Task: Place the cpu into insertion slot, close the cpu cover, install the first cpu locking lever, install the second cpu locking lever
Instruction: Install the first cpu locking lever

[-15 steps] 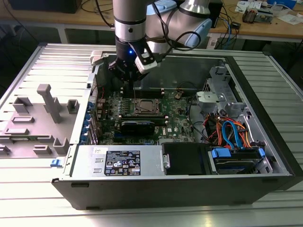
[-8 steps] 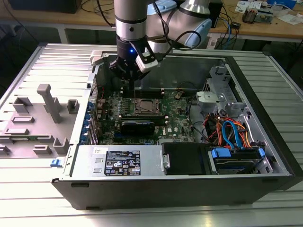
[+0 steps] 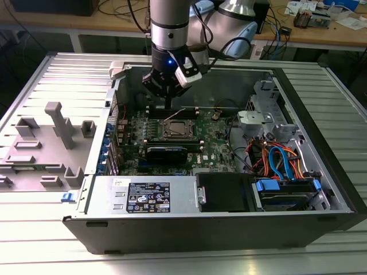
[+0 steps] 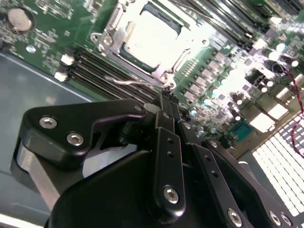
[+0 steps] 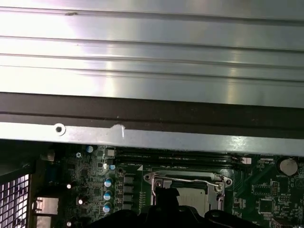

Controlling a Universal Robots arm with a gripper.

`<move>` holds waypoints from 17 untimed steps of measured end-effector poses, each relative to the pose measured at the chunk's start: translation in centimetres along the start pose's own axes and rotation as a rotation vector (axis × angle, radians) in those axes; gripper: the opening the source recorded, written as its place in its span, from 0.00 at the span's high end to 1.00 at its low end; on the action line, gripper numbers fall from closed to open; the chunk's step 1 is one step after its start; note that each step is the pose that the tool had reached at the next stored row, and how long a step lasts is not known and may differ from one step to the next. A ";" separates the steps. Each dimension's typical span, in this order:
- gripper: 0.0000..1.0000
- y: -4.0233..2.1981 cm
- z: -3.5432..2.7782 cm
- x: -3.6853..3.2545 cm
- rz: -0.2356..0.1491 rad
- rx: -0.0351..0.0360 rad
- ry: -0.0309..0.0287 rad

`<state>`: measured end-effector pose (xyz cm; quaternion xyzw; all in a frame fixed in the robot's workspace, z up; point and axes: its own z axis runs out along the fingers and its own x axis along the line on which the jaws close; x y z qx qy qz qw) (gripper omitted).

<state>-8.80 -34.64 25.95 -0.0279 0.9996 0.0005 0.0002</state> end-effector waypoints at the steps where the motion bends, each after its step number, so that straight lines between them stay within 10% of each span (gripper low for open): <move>1: 0.89 -0.01 0.00 -0.04 0.000 0.0003 0.0001; 15: 0.89 0.00 0.04 0.01 0.000 0.0005 0.0000; 17: 0.89 -0.02 0.14 -0.18 0.000 -0.0084 -0.0003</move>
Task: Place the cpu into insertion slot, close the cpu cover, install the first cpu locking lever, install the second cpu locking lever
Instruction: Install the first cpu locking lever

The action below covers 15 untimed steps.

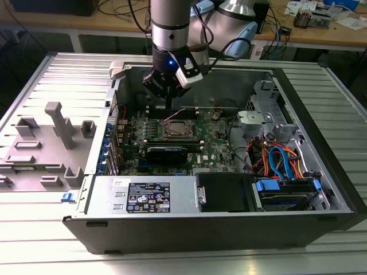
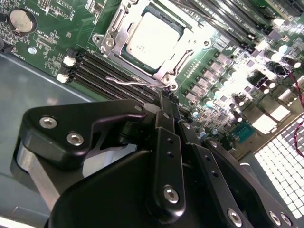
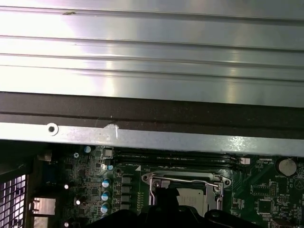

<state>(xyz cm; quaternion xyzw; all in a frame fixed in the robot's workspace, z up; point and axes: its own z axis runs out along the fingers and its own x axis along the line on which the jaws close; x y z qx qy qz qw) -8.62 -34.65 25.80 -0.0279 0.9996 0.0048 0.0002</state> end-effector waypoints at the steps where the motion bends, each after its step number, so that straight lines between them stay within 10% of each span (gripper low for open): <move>1: 0.89 0.00 0.03 -0.17 0.000 -0.0058 -0.0004; 15: 0.89 0.35 1.61 -0.97 0.000 -0.0142 -0.0011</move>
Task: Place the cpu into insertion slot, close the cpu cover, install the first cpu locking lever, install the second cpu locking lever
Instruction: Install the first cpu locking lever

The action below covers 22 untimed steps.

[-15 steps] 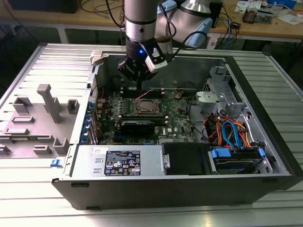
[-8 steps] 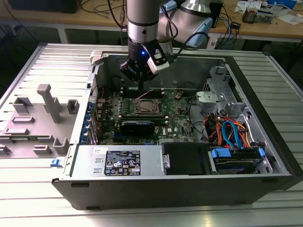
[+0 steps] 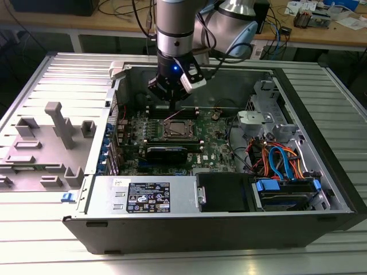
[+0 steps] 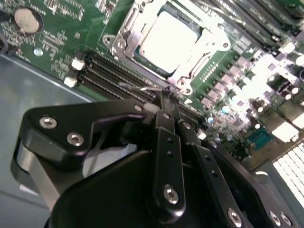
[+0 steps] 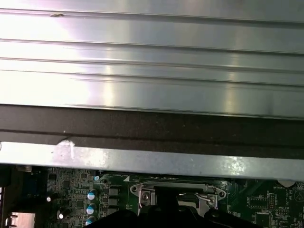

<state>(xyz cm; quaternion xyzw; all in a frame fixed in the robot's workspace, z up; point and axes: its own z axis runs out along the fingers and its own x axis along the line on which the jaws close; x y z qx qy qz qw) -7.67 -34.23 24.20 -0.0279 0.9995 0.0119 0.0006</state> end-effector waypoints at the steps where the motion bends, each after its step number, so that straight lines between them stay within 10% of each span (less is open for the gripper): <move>1: 0.89 0.01 0.13 -0.05 0.000 -0.0007 0.0000; 22: 0.89 0.53 1.01 -1.38 0.001 -0.0020 -0.0001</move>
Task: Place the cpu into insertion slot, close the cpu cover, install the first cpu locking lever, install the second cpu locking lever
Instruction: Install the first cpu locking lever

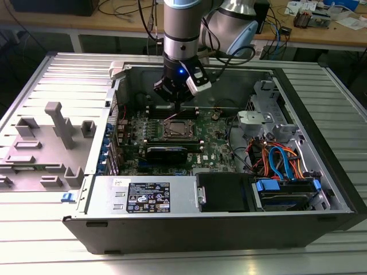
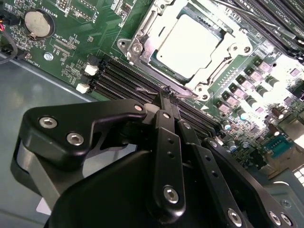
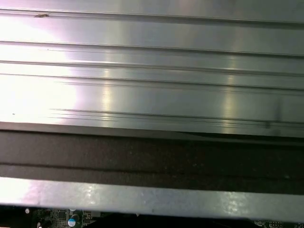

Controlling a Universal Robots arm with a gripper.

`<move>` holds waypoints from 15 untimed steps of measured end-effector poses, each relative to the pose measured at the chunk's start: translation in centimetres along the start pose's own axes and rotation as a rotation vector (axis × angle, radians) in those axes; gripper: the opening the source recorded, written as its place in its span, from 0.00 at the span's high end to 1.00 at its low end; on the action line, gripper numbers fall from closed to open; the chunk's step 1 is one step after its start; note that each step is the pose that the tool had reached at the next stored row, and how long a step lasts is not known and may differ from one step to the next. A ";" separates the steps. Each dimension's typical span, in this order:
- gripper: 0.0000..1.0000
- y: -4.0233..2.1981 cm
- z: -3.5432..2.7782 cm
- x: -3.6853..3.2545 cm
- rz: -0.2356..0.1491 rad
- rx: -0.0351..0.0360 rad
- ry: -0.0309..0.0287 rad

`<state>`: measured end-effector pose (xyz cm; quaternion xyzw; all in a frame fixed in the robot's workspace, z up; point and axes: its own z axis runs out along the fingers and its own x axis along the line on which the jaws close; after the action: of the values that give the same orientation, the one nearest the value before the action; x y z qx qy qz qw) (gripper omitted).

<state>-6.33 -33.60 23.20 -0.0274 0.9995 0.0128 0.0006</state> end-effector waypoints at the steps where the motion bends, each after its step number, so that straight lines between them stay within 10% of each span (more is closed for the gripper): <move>1: 0.89 0.00 0.01 0.00 0.000 0.0000 0.0000; 15: 0.89 -0.03 0.36 -0.52 0.000 0.0000 0.0000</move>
<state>-5.81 -33.59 22.84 -0.0274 0.9995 0.0129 0.0006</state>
